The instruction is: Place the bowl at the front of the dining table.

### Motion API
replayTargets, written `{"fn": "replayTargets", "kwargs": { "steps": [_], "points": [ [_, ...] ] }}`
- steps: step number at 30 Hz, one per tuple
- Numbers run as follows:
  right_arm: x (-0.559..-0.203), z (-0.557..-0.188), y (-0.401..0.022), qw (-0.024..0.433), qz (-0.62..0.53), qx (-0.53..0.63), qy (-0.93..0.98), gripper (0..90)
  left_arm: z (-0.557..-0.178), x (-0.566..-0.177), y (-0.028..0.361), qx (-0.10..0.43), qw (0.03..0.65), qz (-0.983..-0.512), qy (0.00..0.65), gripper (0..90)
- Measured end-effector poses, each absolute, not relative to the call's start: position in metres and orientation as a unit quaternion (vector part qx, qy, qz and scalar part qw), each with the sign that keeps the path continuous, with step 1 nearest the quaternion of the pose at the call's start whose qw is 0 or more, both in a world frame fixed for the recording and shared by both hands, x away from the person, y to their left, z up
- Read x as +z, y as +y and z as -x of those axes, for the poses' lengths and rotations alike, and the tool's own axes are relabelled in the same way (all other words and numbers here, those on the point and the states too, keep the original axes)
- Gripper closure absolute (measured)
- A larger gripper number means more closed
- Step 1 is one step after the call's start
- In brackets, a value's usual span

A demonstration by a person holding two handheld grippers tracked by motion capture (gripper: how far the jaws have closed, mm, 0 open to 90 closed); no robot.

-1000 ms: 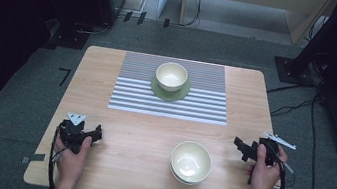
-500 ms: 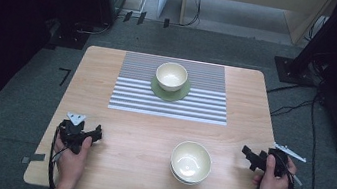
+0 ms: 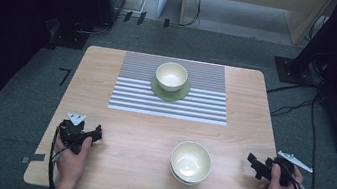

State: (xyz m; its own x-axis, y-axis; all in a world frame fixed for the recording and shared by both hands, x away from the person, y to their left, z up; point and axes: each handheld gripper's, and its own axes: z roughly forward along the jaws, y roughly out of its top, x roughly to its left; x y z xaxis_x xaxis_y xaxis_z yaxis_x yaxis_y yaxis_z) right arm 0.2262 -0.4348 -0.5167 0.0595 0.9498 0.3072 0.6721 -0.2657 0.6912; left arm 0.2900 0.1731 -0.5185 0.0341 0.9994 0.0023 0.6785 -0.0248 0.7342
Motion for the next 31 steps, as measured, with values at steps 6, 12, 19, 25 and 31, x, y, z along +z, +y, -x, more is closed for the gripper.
{"fn": "replayTargets", "kwargs": {
  "steps": [6,12,19,25,31],
  "points": [
    [-0.519,-0.217,-0.432,0.213,-0.689,0.348,0.599,17.5,-0.29,-0.519,0.173,0.279,0.288,-0.659,0.636,13.1],
    [-0.523,-0.213,-0.424,0.252,-0.672,0.324,0.616,14.9,-0.29,-0.519,0.173,0.279,0.288,-0.659,0.636,13.1],
    [-0.525,-0.214,-0.415,0.276,-0.66,0.287,0.637,13.0,-0.29,-0.519,0.173,0.279,0.288,-0.659,0.637,13.0],
    [-0.525,-0.213,-0.414,0.278,-0.661,0.287,0.635,13.2,-0.29,-0.519,0.173,0.279,0.289,-0.658,0.637,13.0],
    [-0.525,-0.213,-0.412,0.28,-0.666,0.285,0.63,13.7,-0.29,-0.519,0.173,0.279,0.289,-0.658,0.637,13.1]
  ]
}}
